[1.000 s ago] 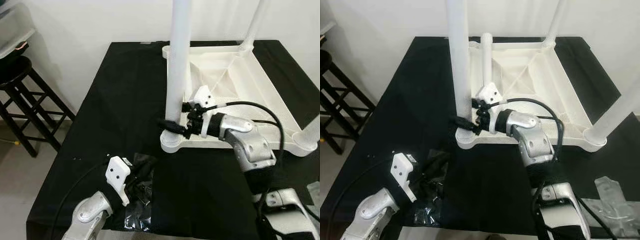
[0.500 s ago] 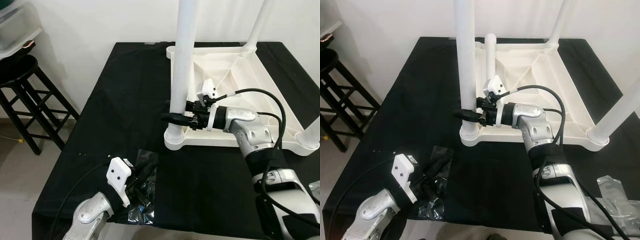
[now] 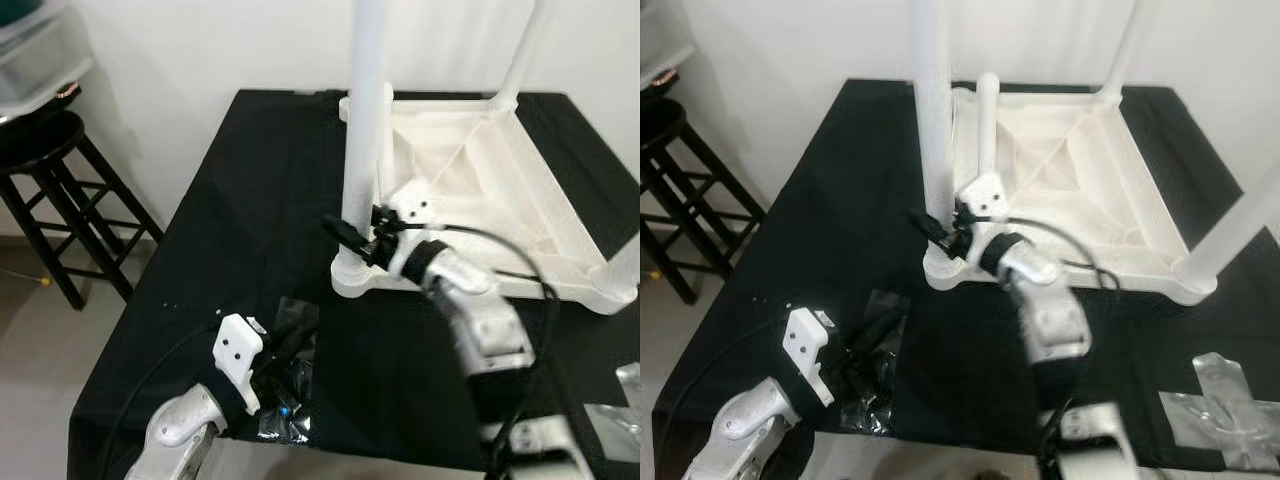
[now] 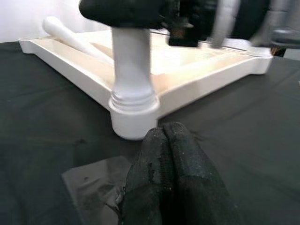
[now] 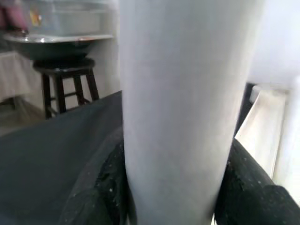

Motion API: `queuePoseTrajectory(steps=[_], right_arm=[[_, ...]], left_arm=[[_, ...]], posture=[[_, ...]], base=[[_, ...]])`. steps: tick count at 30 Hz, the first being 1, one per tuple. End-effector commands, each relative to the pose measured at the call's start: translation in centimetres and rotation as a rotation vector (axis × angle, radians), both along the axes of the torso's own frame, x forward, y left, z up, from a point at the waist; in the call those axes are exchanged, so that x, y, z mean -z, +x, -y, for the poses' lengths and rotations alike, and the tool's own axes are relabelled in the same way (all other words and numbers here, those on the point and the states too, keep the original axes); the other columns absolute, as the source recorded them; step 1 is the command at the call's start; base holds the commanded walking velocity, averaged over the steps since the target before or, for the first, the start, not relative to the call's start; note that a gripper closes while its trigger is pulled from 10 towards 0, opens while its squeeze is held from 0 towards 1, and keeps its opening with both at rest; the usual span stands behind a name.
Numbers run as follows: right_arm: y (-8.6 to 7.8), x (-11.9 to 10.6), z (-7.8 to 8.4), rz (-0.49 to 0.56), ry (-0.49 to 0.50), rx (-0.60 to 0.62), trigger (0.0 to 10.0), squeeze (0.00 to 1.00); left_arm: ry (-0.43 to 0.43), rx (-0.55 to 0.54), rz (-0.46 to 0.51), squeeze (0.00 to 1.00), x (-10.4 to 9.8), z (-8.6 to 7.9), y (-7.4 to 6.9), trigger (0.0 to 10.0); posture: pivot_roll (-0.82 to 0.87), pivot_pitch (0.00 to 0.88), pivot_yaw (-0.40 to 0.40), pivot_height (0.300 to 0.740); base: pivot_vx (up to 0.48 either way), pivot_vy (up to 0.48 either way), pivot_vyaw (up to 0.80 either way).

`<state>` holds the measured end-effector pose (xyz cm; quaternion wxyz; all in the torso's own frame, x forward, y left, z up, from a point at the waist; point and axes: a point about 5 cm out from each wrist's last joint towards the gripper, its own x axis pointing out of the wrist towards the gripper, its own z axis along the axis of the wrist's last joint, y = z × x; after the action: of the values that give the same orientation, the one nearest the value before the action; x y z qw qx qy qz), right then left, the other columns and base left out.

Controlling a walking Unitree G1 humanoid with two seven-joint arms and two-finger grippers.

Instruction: Building children table

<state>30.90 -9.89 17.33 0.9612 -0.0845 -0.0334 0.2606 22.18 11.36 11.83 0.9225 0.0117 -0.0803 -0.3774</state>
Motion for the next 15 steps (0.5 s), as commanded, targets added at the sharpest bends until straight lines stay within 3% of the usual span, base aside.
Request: queuePoseTrajectory(steps=[1, 4, 7, 8, 11, 12, 15], right_arm=[[-0.7, 3.8, -0.7, -0.165, -0.111, -0.053, 0.0, 0.00], [0.6, 3.7, 0.2, -0.185, -0.075, -0.029, 0.0, 0.00], [0.7, 4.3, 0.1, -0.224, -0.062, -0.036, 0.0, 0.00], [0.8, 4.2, 0.0, -0.224, -0.058, -0.044, 10.0, 0.00], [0.2, 3.3, -0.2, -0.191, -0.088, -0.077, 10.0, 0.02], [0.2, 2.7, -0.1, -0.182, -0.081, -0.126, 10.0, 1.00], [0.3, 1.7, 0.0, -0.157, -0.077, -0.204, 10.0, 1.00]], left_arm=[[0.012, 0.002, -0.007, 0.00, 0.2, -0.1, 0.0, 10.0], [0.011, 0.006, -0.008, 0.00, 0.2, 0.0, 0.1, 10.0], [0.011, 0.000, -0.005, 0.00, 0.2, 0.0, 0.1, 9.7], [0.011, -0.010, -0.002, 0.00, 0.2, 0.0, 0.1, 10.0], [0.008, -0.019, 0.000, 0.00, 0.2, 0.0, 0.1, 10.0], [0.007, -0.011, -0.002, 0.00, 0.2, 0.1, 0.1, 10.0], [0.007, -0.001, -0.005, 0.00, 0.2, 0.1, 0.1, 10.0]], posture=[[-0.03, 0.130, 0.002, 0.740], [-0.01, 0.128, -0.018, 0.740], [-0.01, 0.132, -0.007, 0.740], [-0.01, 0.132, -0.006, 0.740], [-0.02, 0.131, -0.005, 0.740], [-0.02, 0.131, -0.005, 0.740], [-0.02, 0.128, -0.004, 0.740]], base=[[0.000, 0.000, 0.00], [0.000, 0.000, 0.00], [0.000, 0.000, 0.00], [0.000, 0.000, 0.00], [0.000, 0.000, 0.00], [0.000, 0.000, 0.00], [0.000, 0.000, 0.00]])
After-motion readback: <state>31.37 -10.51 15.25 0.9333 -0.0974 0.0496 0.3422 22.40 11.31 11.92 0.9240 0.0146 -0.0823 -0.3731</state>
